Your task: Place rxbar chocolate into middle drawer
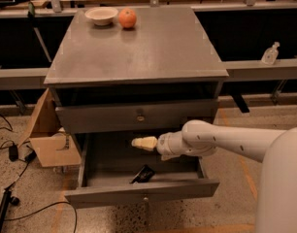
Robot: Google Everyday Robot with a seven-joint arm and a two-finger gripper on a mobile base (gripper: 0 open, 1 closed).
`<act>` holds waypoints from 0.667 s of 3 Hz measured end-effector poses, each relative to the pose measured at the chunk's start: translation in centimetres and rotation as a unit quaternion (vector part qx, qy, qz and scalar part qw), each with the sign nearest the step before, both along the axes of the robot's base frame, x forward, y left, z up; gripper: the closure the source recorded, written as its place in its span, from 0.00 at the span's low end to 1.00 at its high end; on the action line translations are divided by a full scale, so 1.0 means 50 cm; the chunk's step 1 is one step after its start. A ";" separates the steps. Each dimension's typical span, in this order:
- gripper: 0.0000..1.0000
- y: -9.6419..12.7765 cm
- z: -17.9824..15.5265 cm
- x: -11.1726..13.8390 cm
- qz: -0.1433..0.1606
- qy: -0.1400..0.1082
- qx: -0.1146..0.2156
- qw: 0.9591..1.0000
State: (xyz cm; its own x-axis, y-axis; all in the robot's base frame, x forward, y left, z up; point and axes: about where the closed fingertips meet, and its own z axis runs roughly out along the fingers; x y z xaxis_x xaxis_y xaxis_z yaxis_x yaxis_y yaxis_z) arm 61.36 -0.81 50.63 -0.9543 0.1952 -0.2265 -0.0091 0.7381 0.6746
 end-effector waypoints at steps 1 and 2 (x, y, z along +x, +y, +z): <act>0.00 -0.056 0.070 -0.023 -0.029 -0.019 -0.020 0.999; 0.00 -0.116 0.169 -0.060 -0.066 -0.025 -0.041 0.997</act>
Offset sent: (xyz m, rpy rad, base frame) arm -0.0517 -0.1051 0.1727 -0.1429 -0.0870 -0.2458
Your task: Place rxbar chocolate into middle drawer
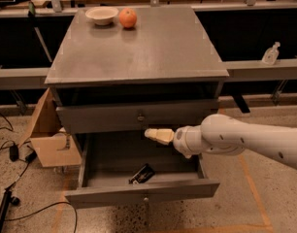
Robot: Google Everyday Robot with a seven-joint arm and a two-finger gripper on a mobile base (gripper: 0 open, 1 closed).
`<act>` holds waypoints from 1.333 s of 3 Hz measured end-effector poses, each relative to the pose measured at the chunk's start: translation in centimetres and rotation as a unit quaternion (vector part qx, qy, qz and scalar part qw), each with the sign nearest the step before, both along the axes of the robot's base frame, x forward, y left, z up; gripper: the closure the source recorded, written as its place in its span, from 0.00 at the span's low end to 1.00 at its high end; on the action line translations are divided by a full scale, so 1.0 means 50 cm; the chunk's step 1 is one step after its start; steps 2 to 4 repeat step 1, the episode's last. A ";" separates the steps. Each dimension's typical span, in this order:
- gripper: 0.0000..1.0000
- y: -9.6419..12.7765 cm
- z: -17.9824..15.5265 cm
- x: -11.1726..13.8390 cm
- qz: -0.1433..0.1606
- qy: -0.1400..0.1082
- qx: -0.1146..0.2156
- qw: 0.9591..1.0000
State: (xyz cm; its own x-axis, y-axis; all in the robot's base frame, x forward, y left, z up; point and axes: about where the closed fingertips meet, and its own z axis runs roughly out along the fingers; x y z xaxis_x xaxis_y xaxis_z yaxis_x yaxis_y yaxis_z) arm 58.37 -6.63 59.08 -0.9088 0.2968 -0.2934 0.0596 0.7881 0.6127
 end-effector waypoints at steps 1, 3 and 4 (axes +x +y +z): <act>0.00 -0.006 0.066 0.005 -0.005 -0.023 -0.005 1.000; 0.00 -0.006 0.066 0.005 -0.005 -0.023 -0.005 1.000; 0.00 -0.006 0.066 0.005 -0.005 -0.023 -0.005 1.000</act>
Offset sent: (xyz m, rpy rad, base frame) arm 0.0000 0.0000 0.0000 0.0000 0.0000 0.0000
